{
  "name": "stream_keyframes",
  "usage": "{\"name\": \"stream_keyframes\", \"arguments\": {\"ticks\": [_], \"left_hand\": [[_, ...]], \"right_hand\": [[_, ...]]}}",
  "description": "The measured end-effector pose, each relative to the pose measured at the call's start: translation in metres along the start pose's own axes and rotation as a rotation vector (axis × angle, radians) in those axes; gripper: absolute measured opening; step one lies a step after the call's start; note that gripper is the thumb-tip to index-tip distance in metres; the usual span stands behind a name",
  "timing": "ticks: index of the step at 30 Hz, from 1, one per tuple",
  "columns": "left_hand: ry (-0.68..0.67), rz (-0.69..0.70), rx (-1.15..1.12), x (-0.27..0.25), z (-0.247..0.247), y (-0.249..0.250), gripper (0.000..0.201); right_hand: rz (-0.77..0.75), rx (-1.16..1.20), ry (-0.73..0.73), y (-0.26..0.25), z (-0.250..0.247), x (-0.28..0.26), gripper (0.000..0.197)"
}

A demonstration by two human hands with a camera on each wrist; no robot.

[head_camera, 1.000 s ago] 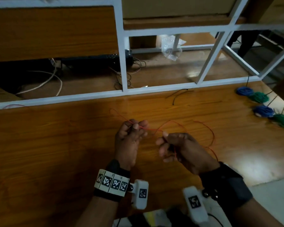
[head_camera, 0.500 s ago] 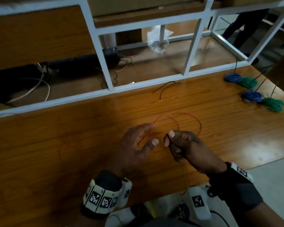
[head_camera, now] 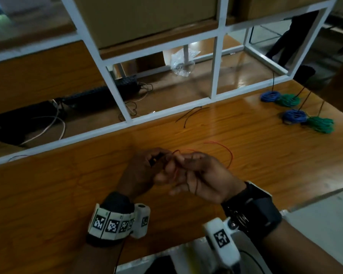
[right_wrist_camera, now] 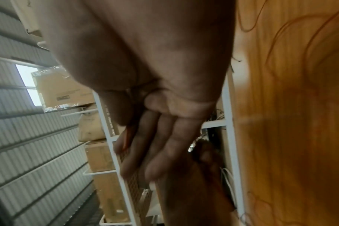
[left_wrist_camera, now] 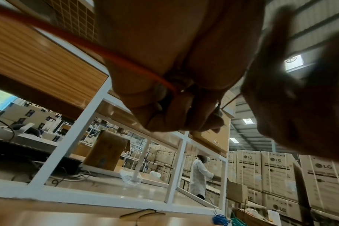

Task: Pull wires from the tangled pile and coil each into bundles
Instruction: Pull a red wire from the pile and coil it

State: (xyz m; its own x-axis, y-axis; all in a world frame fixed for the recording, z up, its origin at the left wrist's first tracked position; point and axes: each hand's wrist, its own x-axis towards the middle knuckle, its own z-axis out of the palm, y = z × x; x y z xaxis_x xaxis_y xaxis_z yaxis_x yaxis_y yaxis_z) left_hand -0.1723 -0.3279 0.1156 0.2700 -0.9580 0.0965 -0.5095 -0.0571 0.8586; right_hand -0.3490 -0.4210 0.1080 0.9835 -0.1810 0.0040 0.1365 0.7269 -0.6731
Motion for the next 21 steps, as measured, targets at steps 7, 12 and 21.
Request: {"name": "stream_keyframes", "arguments": {"ticks": [7, 12, 21], "left_hand": [[-0.024, -0.175, -0.028, -0.005, -0.012, -0.032, 0.017], [-0.075, -0.218, 0.067, -0.011, -0.064, -0.074, 0.019], [0.138, 0.035, 0.174, 0.007, -0.137, -0.052, 0.008]], "right_hand": [[-0.434, -0.245, 0.439, -0.006, 0.019, 0.08, 0.038], [-0.534, -1.085, 0.65, -0.008, -0.01, 0.103, 0.031], [-0.15, -1.714, 0.285, 0.014, -0.002, 0.125, 0.029]]}}
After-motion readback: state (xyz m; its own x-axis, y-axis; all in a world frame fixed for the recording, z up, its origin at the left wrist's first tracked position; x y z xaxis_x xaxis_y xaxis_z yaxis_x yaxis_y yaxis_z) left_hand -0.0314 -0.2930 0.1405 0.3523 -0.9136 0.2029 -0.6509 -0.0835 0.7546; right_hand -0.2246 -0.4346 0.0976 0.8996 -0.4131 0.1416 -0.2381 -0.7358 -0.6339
